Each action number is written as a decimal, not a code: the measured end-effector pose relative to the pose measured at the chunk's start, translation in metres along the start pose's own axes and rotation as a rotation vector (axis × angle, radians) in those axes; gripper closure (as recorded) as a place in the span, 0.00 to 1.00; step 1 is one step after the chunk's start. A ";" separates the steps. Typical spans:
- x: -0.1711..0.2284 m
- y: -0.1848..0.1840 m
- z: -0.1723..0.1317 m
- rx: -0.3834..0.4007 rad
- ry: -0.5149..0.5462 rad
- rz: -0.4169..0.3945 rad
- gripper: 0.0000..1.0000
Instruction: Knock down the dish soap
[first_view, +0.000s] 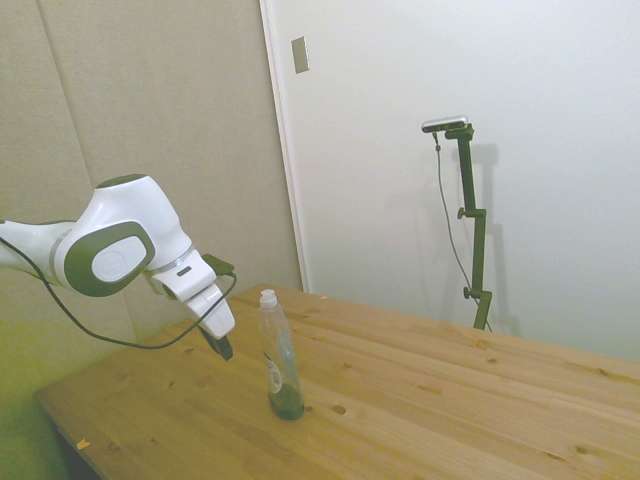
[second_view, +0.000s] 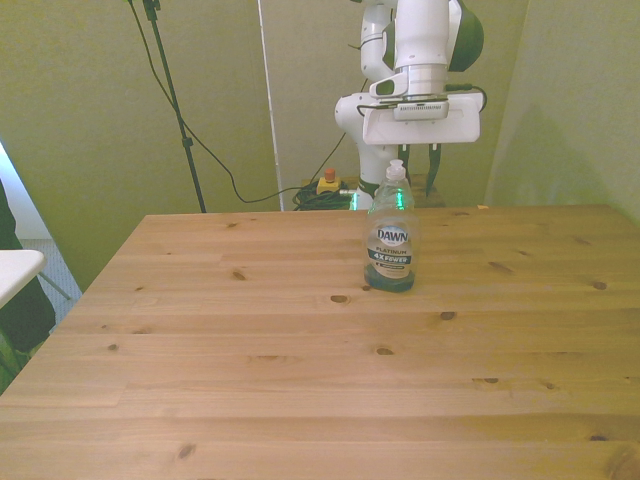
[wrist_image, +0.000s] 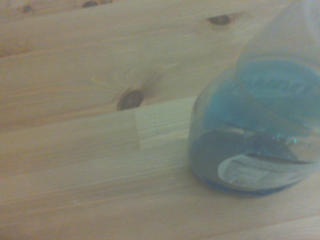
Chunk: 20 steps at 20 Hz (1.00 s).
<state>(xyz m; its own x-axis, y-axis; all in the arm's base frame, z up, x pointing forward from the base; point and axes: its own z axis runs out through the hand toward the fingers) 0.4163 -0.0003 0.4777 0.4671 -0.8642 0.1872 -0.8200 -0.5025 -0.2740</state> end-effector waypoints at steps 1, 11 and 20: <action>0.005 -0.004 0.001 0.001 0.009 0.006 1.00; 0.089 -0.044 0.033 -0.008 0.071 0.114 1.00; 0.167 -0.071 0.056 0.012 0.086 0.206 1.00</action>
<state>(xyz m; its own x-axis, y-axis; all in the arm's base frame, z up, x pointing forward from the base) 0.5712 -0.1101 0.4758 0.2599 -0.9434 0.2058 -0.8909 -0.3165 -0.3258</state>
